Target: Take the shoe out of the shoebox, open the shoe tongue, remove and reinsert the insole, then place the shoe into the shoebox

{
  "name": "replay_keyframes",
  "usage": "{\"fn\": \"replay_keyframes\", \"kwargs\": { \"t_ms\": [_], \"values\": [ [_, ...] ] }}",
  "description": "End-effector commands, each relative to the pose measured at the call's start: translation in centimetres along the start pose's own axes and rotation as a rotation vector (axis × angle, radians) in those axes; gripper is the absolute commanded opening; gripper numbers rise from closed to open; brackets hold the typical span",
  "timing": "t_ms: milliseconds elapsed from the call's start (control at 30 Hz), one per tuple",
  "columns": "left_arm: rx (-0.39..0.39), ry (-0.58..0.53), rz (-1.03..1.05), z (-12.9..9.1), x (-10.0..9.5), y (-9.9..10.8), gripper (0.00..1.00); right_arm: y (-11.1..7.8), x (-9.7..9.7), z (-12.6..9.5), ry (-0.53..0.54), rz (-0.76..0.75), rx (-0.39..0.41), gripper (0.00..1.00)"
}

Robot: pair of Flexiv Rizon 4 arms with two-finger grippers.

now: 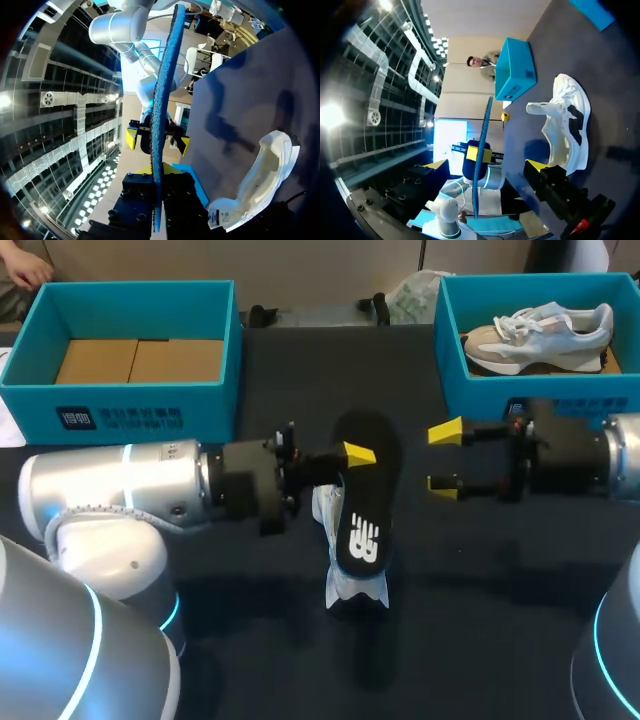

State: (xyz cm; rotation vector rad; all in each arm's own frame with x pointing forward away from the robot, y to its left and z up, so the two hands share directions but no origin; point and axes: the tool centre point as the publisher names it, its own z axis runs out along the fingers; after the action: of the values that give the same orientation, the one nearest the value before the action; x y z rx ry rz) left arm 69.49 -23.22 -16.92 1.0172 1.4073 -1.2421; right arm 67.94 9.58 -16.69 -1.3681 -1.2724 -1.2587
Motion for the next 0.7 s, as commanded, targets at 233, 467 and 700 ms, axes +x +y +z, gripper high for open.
{"fn": "replay_keyframes", "kwargs": {
  "t_ms": [233,467,700],
  "values": [
    [0.000,0.037,-0.043,-4.0,1.6,-2.4,0.00,0.3,-0.5,-2.6,-0.033,-0.012,-0.015,1.00],
    [-0.014,0.048,-0.052,-4.6,2.1,-2.8,0.00,0.6,-1.0,-2.9,-0.187,0.006,-0.063,1.00],
    [-0.014,0.048,-0.052,-4.6,2.1,-2.8,0.00,0.6,-1.0,-2.9,-0.187,0.006,-0.063,1.00]
  ]
}}
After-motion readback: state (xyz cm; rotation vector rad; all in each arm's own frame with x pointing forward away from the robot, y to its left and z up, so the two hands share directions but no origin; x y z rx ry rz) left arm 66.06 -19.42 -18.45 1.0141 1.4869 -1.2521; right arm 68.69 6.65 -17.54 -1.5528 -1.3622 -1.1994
